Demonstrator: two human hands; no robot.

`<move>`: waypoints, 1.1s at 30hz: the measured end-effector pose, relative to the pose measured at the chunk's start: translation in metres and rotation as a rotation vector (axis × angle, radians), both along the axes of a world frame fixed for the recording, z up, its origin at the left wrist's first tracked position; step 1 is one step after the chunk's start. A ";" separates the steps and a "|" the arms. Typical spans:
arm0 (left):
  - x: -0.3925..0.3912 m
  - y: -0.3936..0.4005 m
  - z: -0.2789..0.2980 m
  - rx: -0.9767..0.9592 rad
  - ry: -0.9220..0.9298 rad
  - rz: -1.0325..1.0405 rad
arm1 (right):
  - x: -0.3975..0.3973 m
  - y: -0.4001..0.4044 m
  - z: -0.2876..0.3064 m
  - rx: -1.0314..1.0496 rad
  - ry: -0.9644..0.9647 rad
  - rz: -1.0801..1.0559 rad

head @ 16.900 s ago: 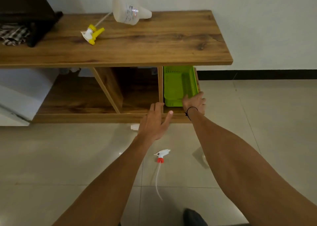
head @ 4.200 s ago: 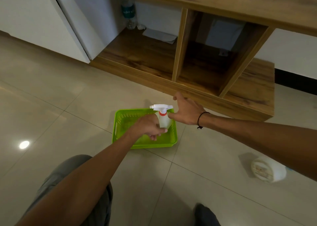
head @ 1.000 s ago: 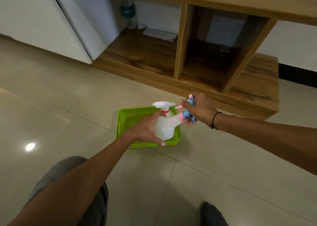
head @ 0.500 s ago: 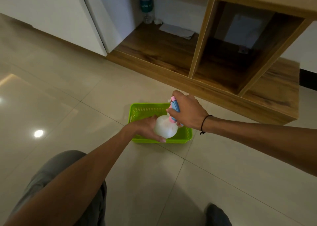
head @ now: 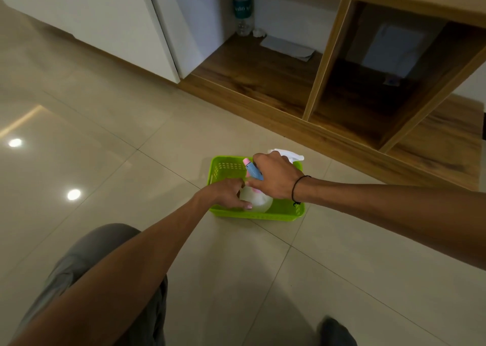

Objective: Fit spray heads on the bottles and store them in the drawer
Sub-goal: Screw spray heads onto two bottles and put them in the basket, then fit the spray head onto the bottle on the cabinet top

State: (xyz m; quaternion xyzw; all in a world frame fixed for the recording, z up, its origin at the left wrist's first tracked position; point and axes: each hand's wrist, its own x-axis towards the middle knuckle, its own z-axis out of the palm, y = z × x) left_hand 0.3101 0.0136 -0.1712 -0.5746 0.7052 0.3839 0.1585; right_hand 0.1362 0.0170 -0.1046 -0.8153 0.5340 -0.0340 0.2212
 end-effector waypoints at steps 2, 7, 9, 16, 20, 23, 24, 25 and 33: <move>0.001 -0.001 0.002 0.018 -0.025 0.011 | 0.001 -0.001 0.002 -0.001 -0.012 0.015; 0.019 -0.017 0.026 -0.032 -0.099 0.054 | 0.000 0.003 0.005 -0.081 0.034 0.019; 0.027 -0.026 0.041 -0.179 -0.068 0.161 | -0.004 0.002 0.007 -0.197 0.043 0.003; 0.023 -0.043 0.080 -0.358 0.429 0.622 | -0.014 -0.021 0.041 -0.362 0.009 -0.096; 0.012 -0.049 0.099 -0.398 0.567 0.629 | -0.020 -0.034 0.062 -0.426 -0.063 -0.171; -0.003 -0.054 0.112 -0.447 0.648 0.613 | -0.026 -0.041 0.074 -0.464 -0.097 -0.211; -0.008 -0.057 0.117 -0.465 0.679 0.603 | -0.029 -0.044 0.079 -0.468 -0.105 -0.228; -0.014 -0.059 0.122 -0.485 0.708 0.588 | -0.032 -0.046 0.085 -0.479 -0.112 -0.243; -0.068 -0.096 0.191 -0.653 0.822 0.420 | -0.060 -0.072 0.147 -0.638 -0.150 -0.374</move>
